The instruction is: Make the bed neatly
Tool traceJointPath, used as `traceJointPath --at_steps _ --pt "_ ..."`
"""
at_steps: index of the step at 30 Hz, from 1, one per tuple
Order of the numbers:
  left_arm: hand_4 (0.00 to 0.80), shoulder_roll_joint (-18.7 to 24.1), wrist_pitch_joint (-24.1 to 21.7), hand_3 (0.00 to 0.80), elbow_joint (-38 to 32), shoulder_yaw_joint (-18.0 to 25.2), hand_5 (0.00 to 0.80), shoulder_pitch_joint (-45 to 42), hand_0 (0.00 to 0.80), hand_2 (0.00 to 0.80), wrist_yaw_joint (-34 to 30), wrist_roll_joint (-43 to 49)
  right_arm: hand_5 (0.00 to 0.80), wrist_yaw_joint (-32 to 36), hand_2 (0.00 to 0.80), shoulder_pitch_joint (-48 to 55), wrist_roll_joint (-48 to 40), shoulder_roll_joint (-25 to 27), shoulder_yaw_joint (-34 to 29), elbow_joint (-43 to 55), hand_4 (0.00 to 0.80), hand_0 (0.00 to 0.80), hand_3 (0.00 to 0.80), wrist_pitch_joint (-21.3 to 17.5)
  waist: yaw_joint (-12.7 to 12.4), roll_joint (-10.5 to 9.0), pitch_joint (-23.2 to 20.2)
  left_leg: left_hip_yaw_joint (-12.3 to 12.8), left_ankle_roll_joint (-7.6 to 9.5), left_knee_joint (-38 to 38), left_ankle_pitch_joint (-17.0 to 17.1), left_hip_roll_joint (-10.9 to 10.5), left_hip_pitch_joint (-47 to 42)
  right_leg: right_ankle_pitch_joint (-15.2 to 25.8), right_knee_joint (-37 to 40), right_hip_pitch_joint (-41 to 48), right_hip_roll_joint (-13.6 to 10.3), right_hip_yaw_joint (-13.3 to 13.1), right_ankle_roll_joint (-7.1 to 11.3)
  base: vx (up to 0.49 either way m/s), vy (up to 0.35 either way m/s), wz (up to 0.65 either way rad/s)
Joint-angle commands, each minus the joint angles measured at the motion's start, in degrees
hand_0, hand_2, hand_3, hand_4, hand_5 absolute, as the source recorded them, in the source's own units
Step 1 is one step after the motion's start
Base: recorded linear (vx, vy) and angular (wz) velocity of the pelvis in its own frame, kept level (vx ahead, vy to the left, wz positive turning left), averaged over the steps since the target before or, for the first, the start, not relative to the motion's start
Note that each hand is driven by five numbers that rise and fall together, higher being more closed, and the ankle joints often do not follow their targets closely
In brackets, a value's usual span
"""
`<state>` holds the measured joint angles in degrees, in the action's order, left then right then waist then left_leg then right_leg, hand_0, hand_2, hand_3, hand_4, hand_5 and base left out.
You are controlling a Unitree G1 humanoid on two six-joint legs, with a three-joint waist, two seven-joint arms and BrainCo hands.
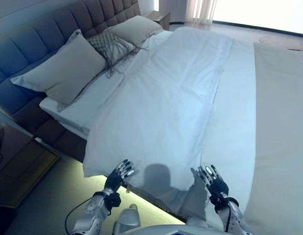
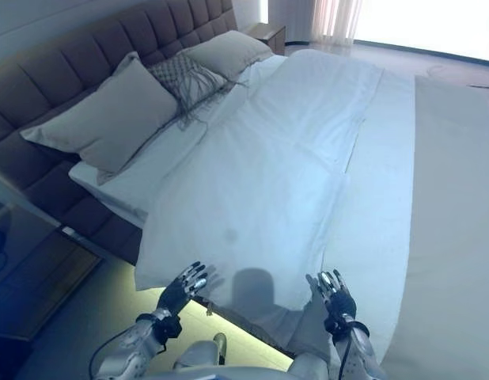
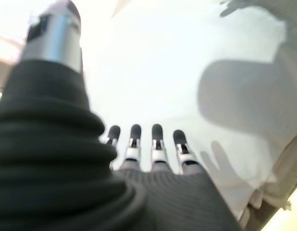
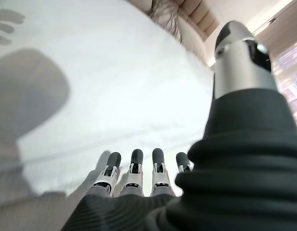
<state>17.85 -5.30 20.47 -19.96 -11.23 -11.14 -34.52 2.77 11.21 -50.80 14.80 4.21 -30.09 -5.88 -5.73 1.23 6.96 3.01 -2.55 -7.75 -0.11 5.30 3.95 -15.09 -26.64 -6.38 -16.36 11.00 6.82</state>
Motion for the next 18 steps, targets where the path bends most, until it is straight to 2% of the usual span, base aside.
traceJointPath --at_steps 1,3,5,6,7,8,10,11,12,14,15,16,17,18 --pt "0.000 0.28 -2.01 0.000 -4.60 -0.27 0.000 4.21 0.000 0.000 -1.87 -1.23 0.000 0.38 0.000 -2.92 -4.01 1.49 -1.26 2.40 0.000 0.000 0.000 -4.02 1.43 -0.28 3.43 -6.10 -2.60 -6.57 5.77 6.80 0.15 11.97 7.36 -0.07 1.81 -4.12 0.33 -0.025 0.453 -0.15" --pt "0.000 0.32 -1.98 0.000 -4.46 -1.18 0.000 6.38 0.000 0.000 -1.38 -1.82 0.000 0.02 0.000 -4.33 -4.57 1.90 -0.30 2.47 0.000 0.000 0.000 -4.50 1.71 1.26 3.57 -7.49 -3.85 -1.44 7.77 9.54 -0.09 10.07 3.14 -3.12 0.93 -6.14 1.18 0.015 0.551 -0.36" --pt "0.000 0.09 -1.77 0.000 -4.06 -1.89 0.000 8.14 0.000 0.000 -1.59 -2.04 0.000 -0.81 0.000 -5.14 -4.41 1.96 0.25 3.22 0.000 0.000 0.000 -4.72 1.91 2.23 3.70 -7.67 -5.10 1.95 8.79 11.13 -0.23 8.73 -0.41 -5.39 -1.04 -8.14 2.47 0.078 0.646 -0.22" --pt "0.000 -0.15 -2.08 0.000 -3.82 -2.63 0.000 9.01 0.000 0.000 -1.83 -2.08 0.000 -1.60 0.000 -5.58 -4.27 2.18 0.53 4.00 0.000 0.000 0.000 -4.86 2.16 2.96 3.80 -8.37 -6.02 2.74 9.69 12.40 0.31 8.50 -2.01 -6.63 -2.52 -9.45 3.46 0.086 0.626 -0.11" --pt "0.000 -0.32 -2.19 0.000 -3.68 -2.91 0.000 9.41 0.000 0.000 -2.04 -2.03 0.000 -2.00 0.000 -5.73 -4.28 2.35 0.62 4.45 0.000 0.000 0.000 -4.86 2.17 2.88 3.88 -8.32 -6.30 2.85 9.72 12.37 0.48 7.96 -3.39 -7.59 -3.64 -10.29 3.97 0.127 0.882 0.16" --pt "0.000 -0.60 -2.20 0.000 -3.78 -3.74 0.000 10.50 0.000 0.000 -2.70 -2.36 0.000 -2.98 0.000 -6.13 -4.44 2.70 0.90 5.87 0.000 0.000 0.000 -4.93 2.45 3.51 4.27 -8.18 -6.77 2.20 8.54 12.22 1.45 8.61 -4.91 -8.90 -7.05 -11.53 5.46 0.130 0.806 0.28" --pt "0.000 -0.33 -2.09 0.000 -4.32 -4.30 0.000 11.56 0.000 0.000 -3.09 -2.61 0.000 -3.34 0.000 -6.53 -5.15 2.71 1.16 7.65 0.000 0.000 0.000 -5.03 2.32 3.19 4.79 -8.17 -6.42 -0.85 4.57 9.55 3.33 11.24 -5.48 -10.52 -12.38 -13.43 6.72 0.185 0.892 0.25" --pt "0.000 0.45 -1.88 0.000 -4.52 -4.07 0.000 11.55 0.000 0.000 -3.22 -1.83 0.000 -2.99 0.000 -6.41 -6.26 2.34 1.25 8.07 0.000 0.000 0.000 -5.06 2.10 2.79 4.70 -7.84 -5.88 -2.60 2.75 8.01 4.08 12.78 -4.31 -10.10 -14.13 -13.47 6.79 0.237 0.732 -0.07" --pt "0.000 1.56 -2.13 0.000 -4.66 -4.34 0.000 10.96 0.000 0.000 -1.87 0.11 0.000 -3.45 0.000 -5.82 -9.06 1.22 0.99 9.39 0.000 0.000 0.000 -4.04 1.88 1.91 4.68 -7.34 -5.07 -6.89 -0.32 5.21 5.98 19.00 -2.76 -9.65 -15.85 -14.04 6.93 0.207 0.506 -0.19" --pt "0.000 2.40 -3.62 0.000 -5.57 -3.41 0.000 9.35 0.000 0.000 -2.92 0.83 0.000 -2.49 0.000 -4.97 -11.35 -0.65 1.21 9.90 0.000 0.000 0.000 -3.80 0.76 1.52 4.51 -7.92 -3.60 -8.14 -2.10 2.48 6.92 26.24 0.18 -10.42 -16.80 -14.15 7.20 0.190 0.414 -0.27" --pt "0.000 3.19 -4.17 0.000 -6.90 -2.23 0.000 7.72 0.000 0.000 -2.50 2.25 0.000 -0.11 0.000 -4.32 -12.36 -1.80 1.44 9.49 0.000 0.000 0.000 -3.46 -0.20 1.47 4.44 -7.92 -2.44 -7.66 -2.98 1.44 6.50 29.86 1.77 -11.04 -17.03 -13.35 7.42 0.153 0.355 -0.49" --pt "0.000 4.09 -4.73 0.000 -8.02 -1.19 0.000 6.28 0.000 0.000 -2.12 3.54 0.000 1.77 0.000 -4.24 -13.08 -3.14 1.24 8.91 0.000 0.000 0.000 -2.69 -0.83 1.52 4.30 -7.08 -1.67 -7.52 -3.61 0.91 6.38 32.66 1.92 -12.41 -16.20 -13.47 7.73 0.094 0.291 -0.78" --pt "0.000 4.45 -5.02 0.000 -8.27 -0.99 0.000 5.98 0.000 0.000 -1.96 4.02 0.000 2.41 0.000 -4.40 -13.43 -3.44 1.19 8.57 0.000 0.000 0.000 -2.41 -1.02 1.62 4.27 -6.80 -1.42 -7.48 -3.71 0.80 6.45 33.21 1.31 -13.23 -15.64 -13.82 7.72 -0.012 0.273 -0.97" --pt "0.000 5.38 -6.00 0.000 -8.69 -0.75 0.000 5.59 0.000 0.000 -0.99 5.21 0.000 3.83 0.000 -5.17 -14.65 -3.95 1.08 7.52 0.000 0.000 0.000 -1.68 -1.44 2.01 4.27 -6.19 -0.86 -7.34 -3.79 0.63 6.81 33.90 -1.07 -15.47 -14.08 -14.90 7.59 -0.051 0.282 -0.83"
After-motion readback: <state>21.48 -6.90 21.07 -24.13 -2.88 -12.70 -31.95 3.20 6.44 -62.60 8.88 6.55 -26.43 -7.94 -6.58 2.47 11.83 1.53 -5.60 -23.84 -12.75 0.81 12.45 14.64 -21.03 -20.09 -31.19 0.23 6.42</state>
